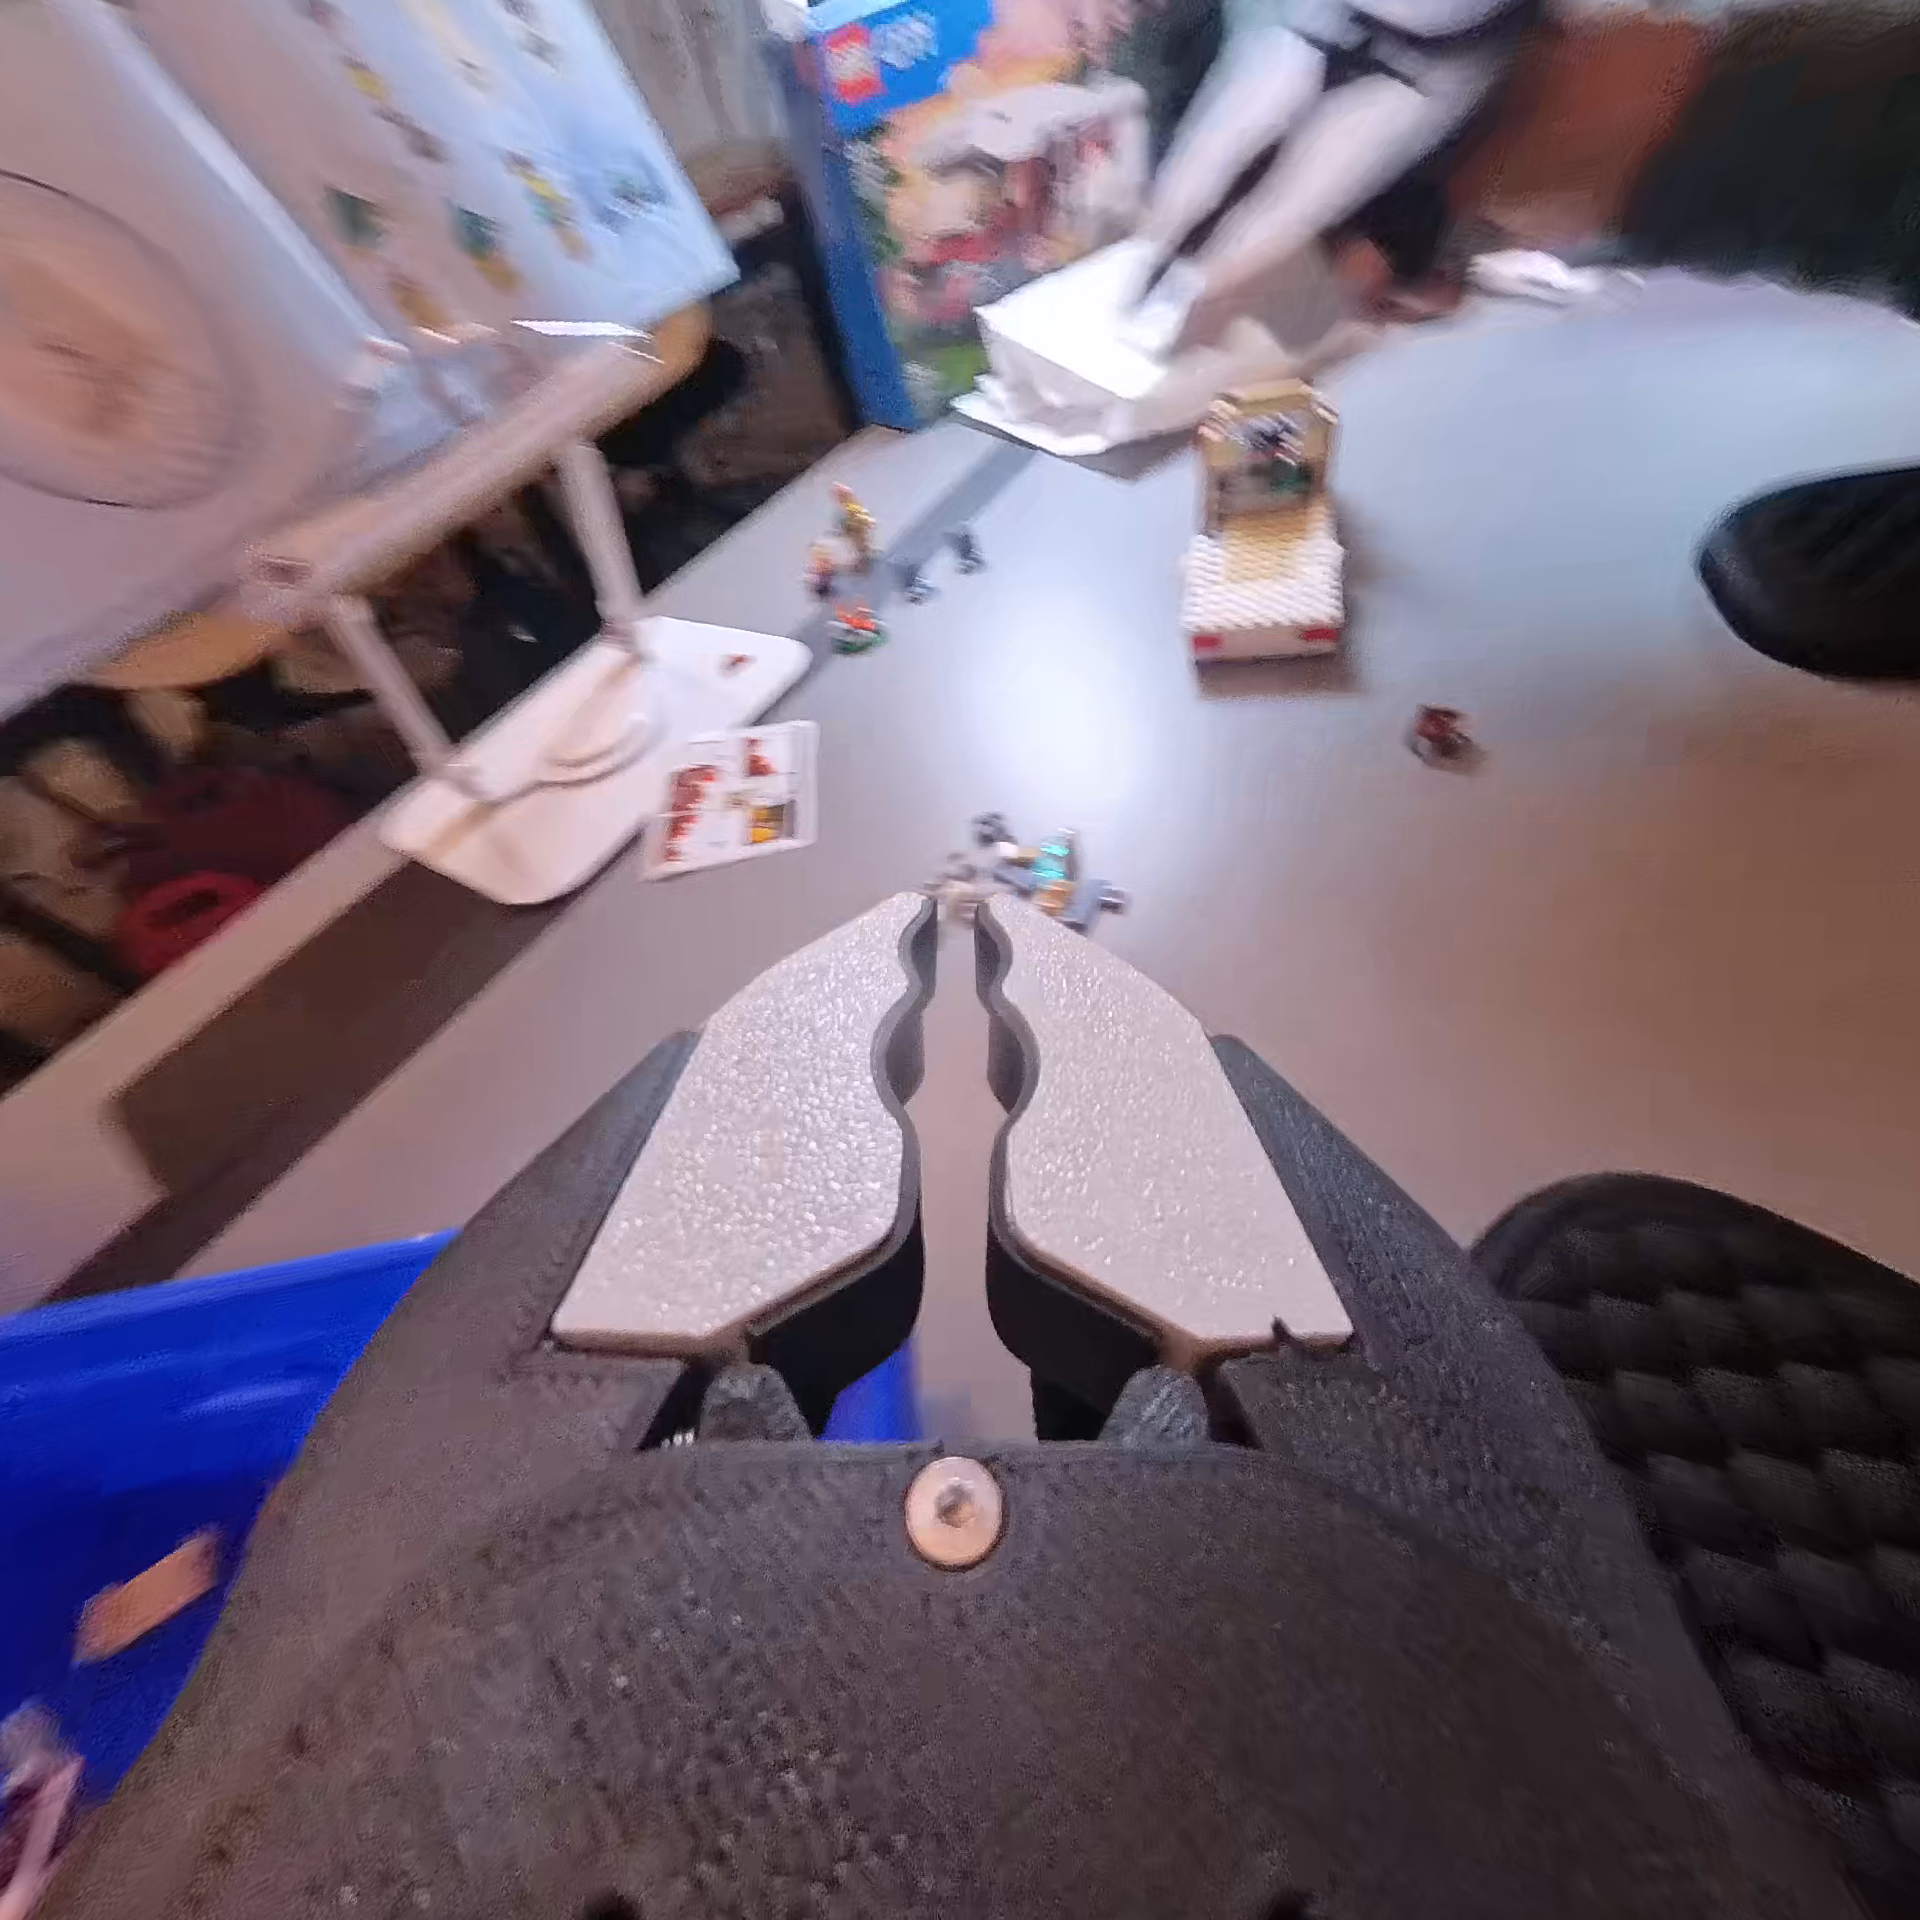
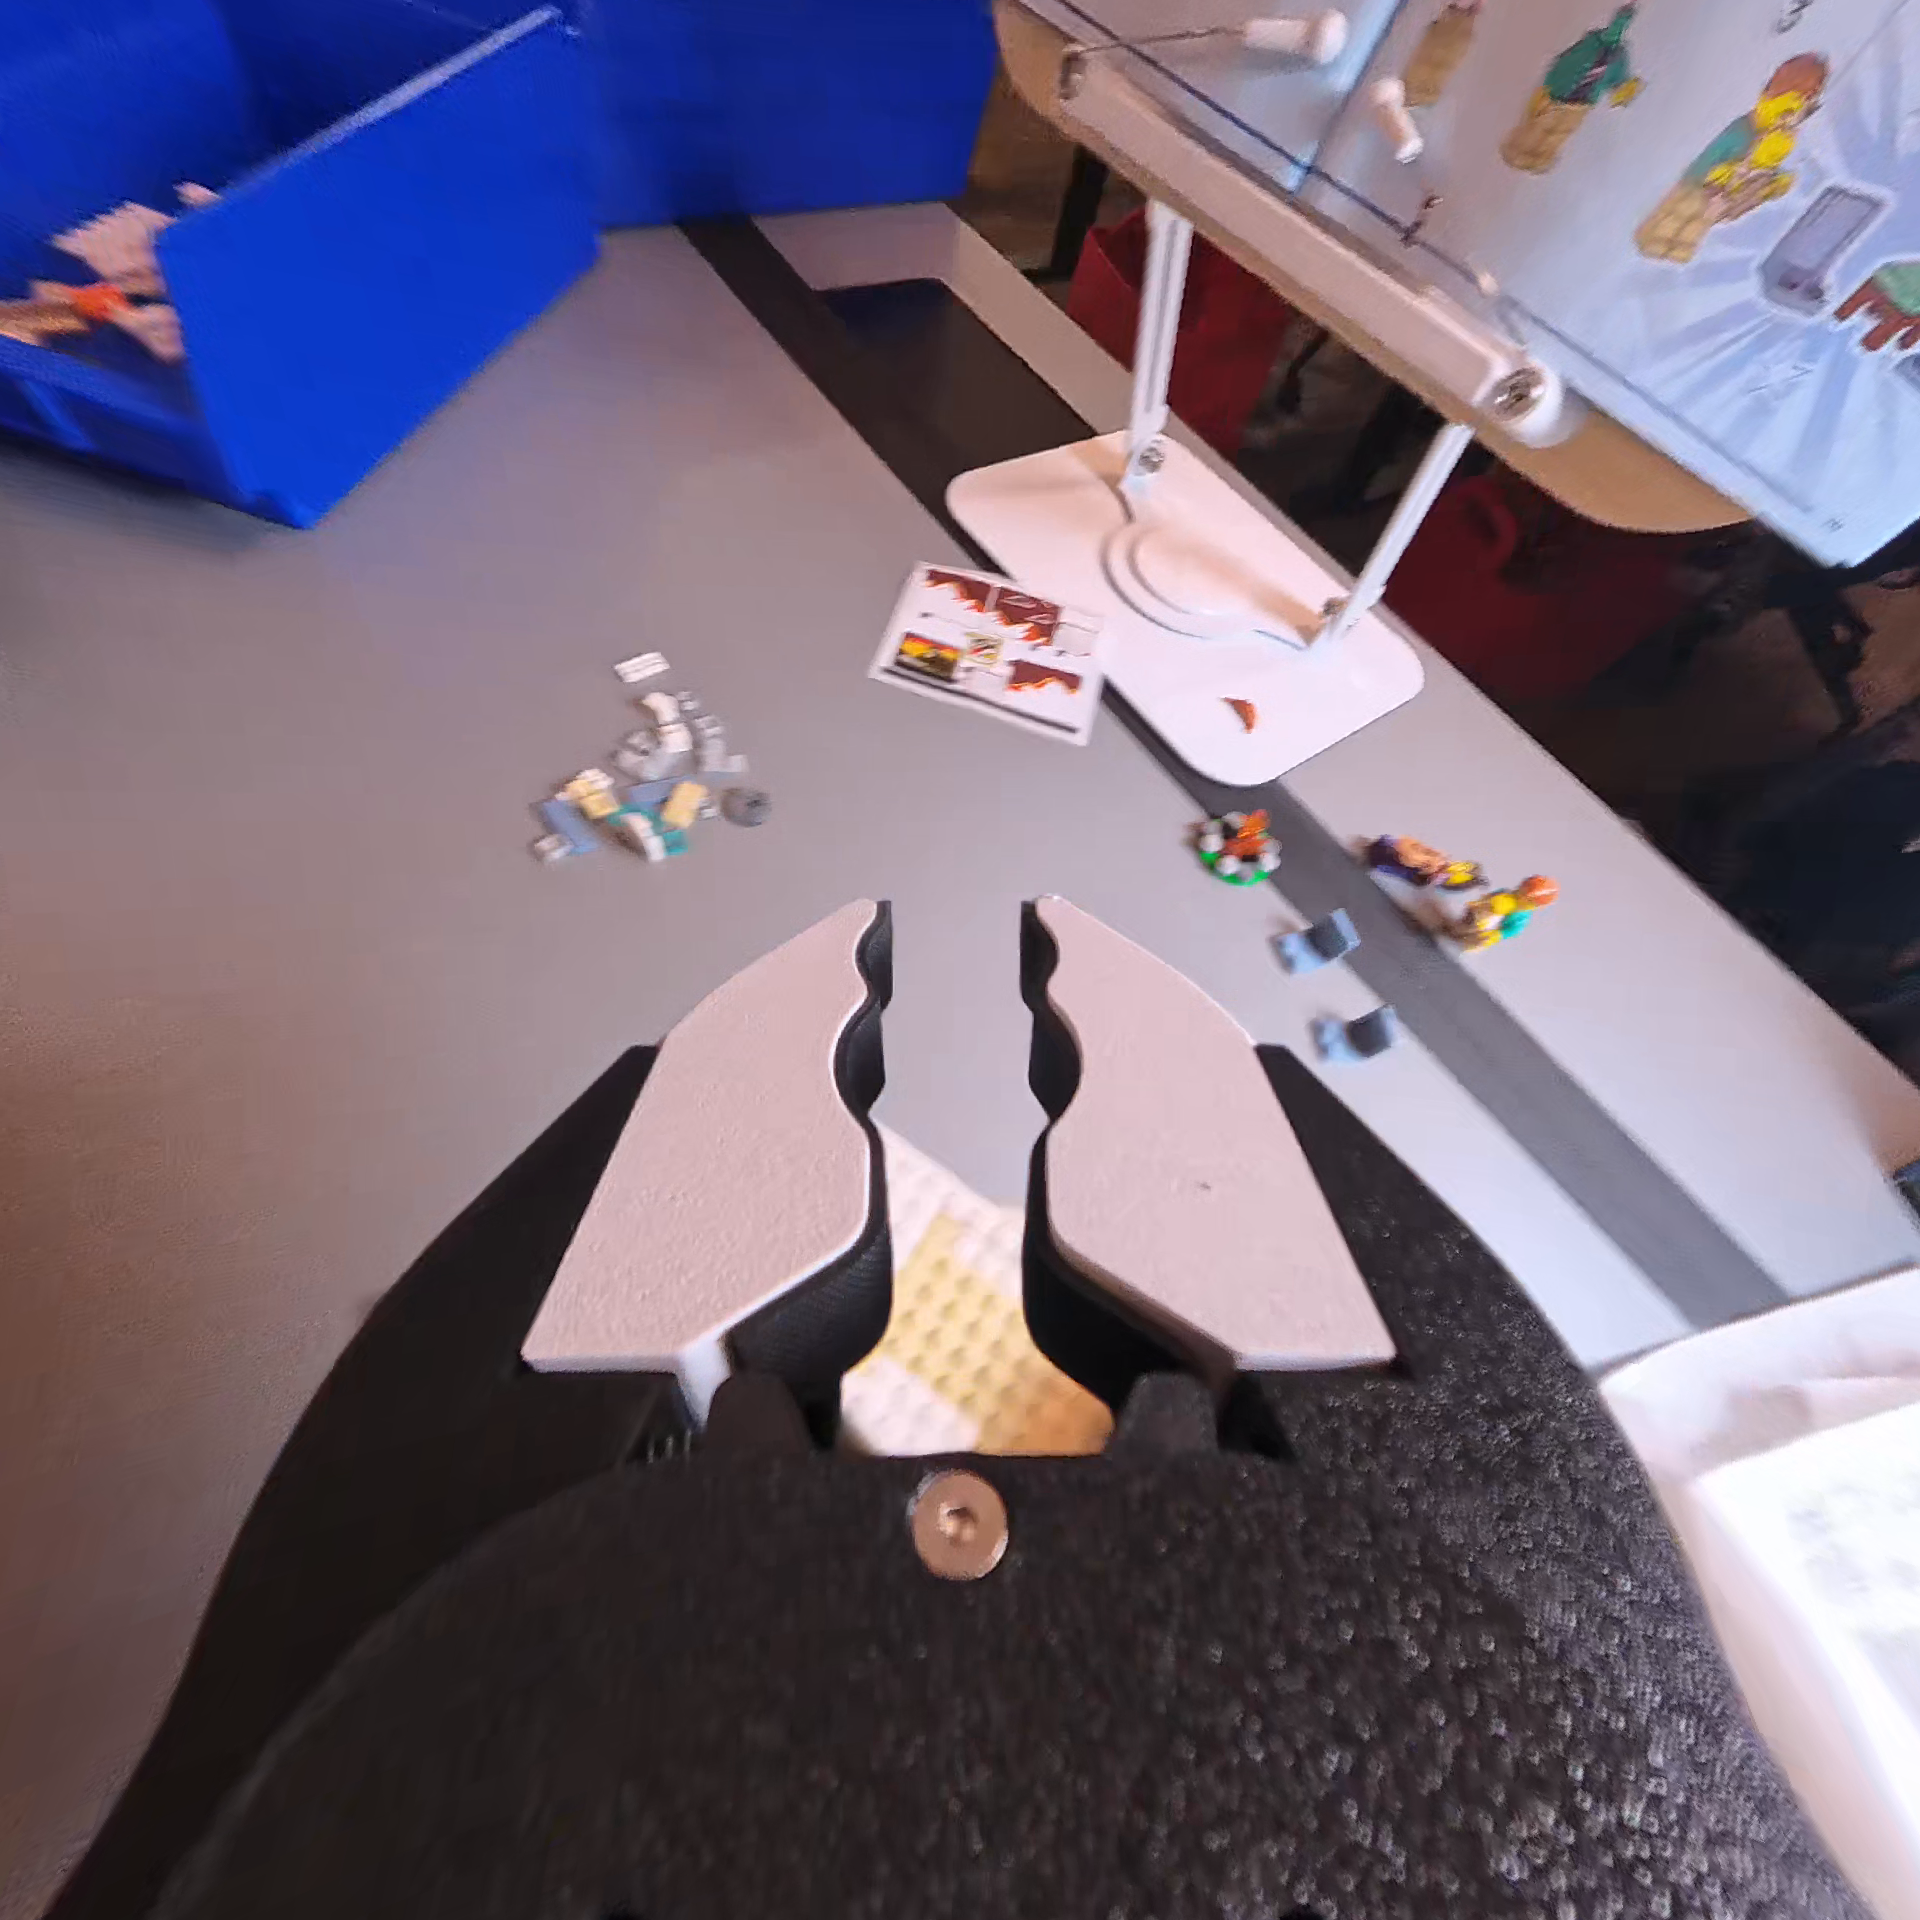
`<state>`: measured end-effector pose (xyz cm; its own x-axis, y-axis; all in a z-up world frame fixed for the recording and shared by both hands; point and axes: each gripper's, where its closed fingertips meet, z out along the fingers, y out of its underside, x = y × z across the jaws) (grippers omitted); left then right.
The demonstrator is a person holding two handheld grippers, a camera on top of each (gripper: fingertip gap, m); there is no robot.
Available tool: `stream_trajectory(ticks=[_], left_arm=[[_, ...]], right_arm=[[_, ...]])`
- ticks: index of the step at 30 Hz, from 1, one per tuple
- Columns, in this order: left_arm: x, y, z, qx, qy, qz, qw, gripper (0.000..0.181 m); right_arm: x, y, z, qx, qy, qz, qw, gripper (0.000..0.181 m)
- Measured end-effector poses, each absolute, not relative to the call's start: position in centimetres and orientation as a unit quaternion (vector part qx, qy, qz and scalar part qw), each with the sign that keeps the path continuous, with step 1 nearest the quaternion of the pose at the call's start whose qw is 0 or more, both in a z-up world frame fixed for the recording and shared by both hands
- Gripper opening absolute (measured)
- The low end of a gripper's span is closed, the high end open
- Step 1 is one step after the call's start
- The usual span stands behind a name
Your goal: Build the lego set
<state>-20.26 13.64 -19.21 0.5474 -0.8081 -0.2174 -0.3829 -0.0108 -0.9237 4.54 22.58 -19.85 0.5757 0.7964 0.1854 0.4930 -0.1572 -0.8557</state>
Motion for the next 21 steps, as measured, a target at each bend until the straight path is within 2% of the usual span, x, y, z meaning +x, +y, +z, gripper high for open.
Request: stream_trajectory(ticks=[3,7,10,14,18,21], left_arm=[[-26.0,15.2,-14.0,-0.691,0.35,-0.184,0.605,0.004],[-35.0,17.8,-11.7,-0.746,0.273,-0.12,0.595,0.005],[-40.4,19.6,-14.8,-0.821,0.275,-0.046,0.499,0.02],[-44.2,20.3,-20.8,-0.881,0.326,0.009,0.342,0.027],[-44.2,17.9,-26.5,-0.898,0.409,0.006,0.162,0.033],[-41.6,15.0,-28.9,-0.868,0.489,-0.023,0.079,0.031]], right_arm=[[4.5,17.5,-21.2,-0.748,-0.418,0.199,0.477,0.023],[5.0,13.0,-22.6,-0.749,-0.384,0.241,0.484,0.023],[5.9,12.0,-22.9,-0.74,-0.355,0.225,0.525,0.025],[6.6,12.2,-22.5,-0.719,-0.329,0.201,0.579,0.031],[6.7,12.5,-22.5,-0.711,-0.327,0.183,0.594,0.032],[7.0,12.8,-22.9,-0.715,-0.329,0.17,0.593,0.032]])
